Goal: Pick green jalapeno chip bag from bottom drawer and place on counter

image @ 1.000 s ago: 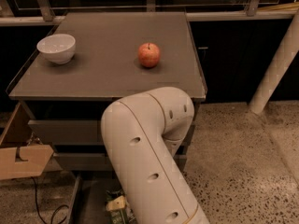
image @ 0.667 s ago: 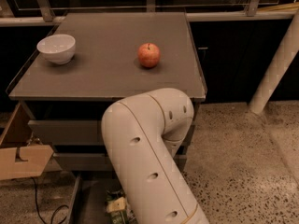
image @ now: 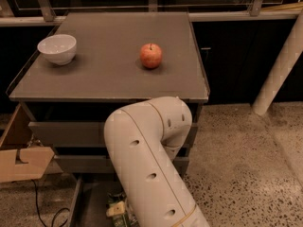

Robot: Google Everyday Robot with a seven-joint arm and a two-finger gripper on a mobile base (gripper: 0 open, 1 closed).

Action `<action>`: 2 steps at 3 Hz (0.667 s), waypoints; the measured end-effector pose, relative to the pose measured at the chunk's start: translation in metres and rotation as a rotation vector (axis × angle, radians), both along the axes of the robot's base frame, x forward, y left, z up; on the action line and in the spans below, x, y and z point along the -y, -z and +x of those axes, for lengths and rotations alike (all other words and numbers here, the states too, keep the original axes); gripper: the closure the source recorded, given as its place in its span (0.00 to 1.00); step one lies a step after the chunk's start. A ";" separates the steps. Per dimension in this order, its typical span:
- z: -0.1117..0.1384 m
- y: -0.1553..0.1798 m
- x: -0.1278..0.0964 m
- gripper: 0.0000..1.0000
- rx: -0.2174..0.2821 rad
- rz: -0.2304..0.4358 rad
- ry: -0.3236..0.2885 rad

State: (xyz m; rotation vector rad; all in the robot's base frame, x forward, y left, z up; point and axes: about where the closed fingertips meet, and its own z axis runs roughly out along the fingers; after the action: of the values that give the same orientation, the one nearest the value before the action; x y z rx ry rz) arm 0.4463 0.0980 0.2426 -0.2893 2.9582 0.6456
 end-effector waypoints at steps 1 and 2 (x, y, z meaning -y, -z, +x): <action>-0.003 0.009 -0.001 0.00 -0.014 0.044 0.002; -0.004 -0.002 0.005 0.00 0.005 0.136 0.048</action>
Offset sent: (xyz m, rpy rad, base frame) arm 0.0002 -0.0199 0.0195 0.2475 -0.0303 -0.1086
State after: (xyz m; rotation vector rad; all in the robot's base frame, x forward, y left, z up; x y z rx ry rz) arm 0.4424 0.0929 0.2450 -0.2073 2.8888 0.8335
